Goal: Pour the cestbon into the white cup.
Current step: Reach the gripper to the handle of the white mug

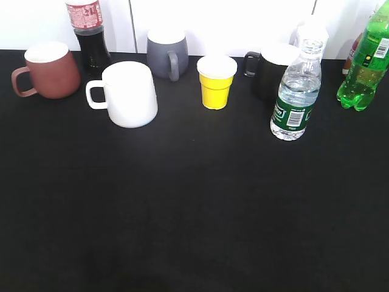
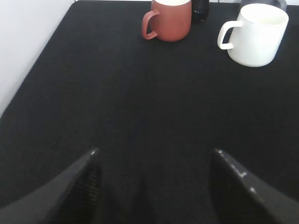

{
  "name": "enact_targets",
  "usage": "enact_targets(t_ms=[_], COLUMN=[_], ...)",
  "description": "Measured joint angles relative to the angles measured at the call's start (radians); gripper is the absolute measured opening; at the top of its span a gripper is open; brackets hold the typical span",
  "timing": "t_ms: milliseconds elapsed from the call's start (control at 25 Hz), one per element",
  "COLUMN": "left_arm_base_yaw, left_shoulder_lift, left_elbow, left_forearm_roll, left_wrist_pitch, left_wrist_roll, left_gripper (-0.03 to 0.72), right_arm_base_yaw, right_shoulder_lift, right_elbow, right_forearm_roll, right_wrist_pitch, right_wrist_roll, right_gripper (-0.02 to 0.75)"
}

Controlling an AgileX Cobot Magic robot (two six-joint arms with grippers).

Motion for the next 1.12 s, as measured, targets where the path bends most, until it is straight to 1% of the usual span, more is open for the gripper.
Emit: enact_targets(t_ms=[440,480,520,560,640,680,720,760,800,880,960,1000,1040,1120], left_arm_base_yaw=[0.0,0.0,0.0,0.0,0.0,0.0,0.0,-0.003,-0.028,-0.133,-0.244,-0.291,-0.324,-0.361], left_shoulder_lift=[0.018,0.076,0.161,0.27,0.531,0.66,0.763,0.869,0.949,1.055,1.152,1.192,1.231,1.292], left_elbow=[-0.008,-0.045,-0.111,-0.199,-0.392,-0.471,-0.516,-0.53,-0.53,-0.469,-0.316,-0.234,-0.154,-0.042], left_forearm_roll=[0.004,-0.001,-0.003,0.008,0.021,-0.005,-0.064,-0.145,-0.177,-0.179,-0.2,-0.213,-0.234,-0.254], left_wrist_pitch=[-0.009,-0.038,-0.079,-0.121,-0.234,-0.338,-0.46,-0.6,-0.711,-0.973,-1.238,-1.334,-1.416,-1.512], left_wrist_roll=[0.0,0.0,0.0,0.005,0.065,0.091,0.146,0.207,0.24,0.254,0.255,0.255,0.255,0.246], left_gripper=[0.545,0.545,0.543,0.543,0.543,0.543,0.543,0.543,0.543,0.543,0.543,0.543,0.543,0.543], right_arm_base_yaw=[0.0,0.0,0.0,0.0,0.0,0.0,0.0,0.0,0.0,0.0,0.0,0.0,0.0,0.0], right_shoulder_lift=[0.0,0.0,0.0,0.0,0.0,0.0,0.0,0.0,0.0,0.0,0.0,0.0,0.0,0.0], right_elbow=[0.0,0.0,0.0,0.0,0.0,0.0,0.0,0.0,0.0,0.0,0.0,0.0,0.0,0.0], right_forearm_roll=[0.0,0.0,0.0,0.0,0.0,0.0,0.0,0.0,0.0,0.0,0.0,0.0,0.0,0.0], right_wrist_pitch=[0.0,0.0,0.0,0.0,0.0,0.0,0.0,0.0,0.0,0.0,0.0,0.0,0.0,0.0], right_wrist_roll=[0.0,0.0,0.0,0.0,0.0,0.0,0.0,0.0,0.0,0.0,0.0,0.0,0.0,0.0], right_gripper=[0.591,0.591,0.591,0.591,0.591,0.591,0.591,0.591,0.591,0.591,0.591,0.591,0.591,0.591])
